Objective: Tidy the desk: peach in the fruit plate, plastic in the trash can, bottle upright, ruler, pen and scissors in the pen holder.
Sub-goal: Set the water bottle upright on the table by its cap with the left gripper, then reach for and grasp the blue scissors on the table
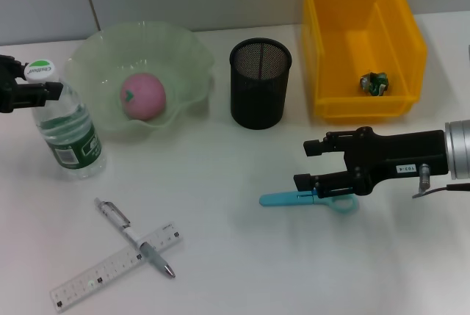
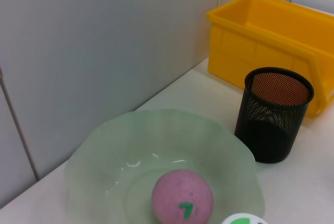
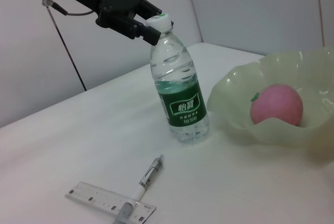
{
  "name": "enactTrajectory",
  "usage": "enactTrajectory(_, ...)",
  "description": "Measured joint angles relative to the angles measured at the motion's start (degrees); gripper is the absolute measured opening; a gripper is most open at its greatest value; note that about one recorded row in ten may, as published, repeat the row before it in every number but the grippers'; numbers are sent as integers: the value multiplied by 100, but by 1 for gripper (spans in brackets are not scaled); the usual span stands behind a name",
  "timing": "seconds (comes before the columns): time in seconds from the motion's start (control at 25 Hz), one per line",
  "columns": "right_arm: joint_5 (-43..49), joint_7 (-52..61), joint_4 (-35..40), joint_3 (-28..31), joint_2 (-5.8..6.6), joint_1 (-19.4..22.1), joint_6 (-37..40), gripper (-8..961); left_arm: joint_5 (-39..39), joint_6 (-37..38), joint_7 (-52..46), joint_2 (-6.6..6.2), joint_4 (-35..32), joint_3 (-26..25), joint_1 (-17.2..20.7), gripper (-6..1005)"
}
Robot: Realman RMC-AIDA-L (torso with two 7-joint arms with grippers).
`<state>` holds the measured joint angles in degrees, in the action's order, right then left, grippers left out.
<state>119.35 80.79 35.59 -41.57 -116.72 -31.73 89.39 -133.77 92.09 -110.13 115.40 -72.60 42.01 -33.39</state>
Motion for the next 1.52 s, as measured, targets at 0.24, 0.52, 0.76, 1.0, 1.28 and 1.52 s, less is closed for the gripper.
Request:
enactTrajectory(0.24, 0, 4, 0, 6, 0, 0, 0, 765, 2, -10, -44, 9, 0, 13, -1, 494)
enactTrajectory(0.52, 0, 9, 0, 26, 0, 0, 0, 765, -5, -11, -56, 23, -2, 48, -2, 498)
enactTrajectory(0.76, 0, 15, 0, 27, 0, -4, 0, 765, -5, 24, -61, 26, -27, 53, 1, 611)
enactTrajectory(1.0, 1, 16, 0, 27, 0, -13, 0, 765, 18, 43, -64, 26, -49, 41, 7, 768)
enactTrajectory(1.28, -21, 16, 0, 62, 1, -14, 0, 765, 448, 67, -9, -26, -56, -3, 62, 797)
enactTrajectory(1.52, -148, 17, 0, 144, 1, -8, 0, 764, 1956, 102, 65, -211, 50, -15, 389, 796)
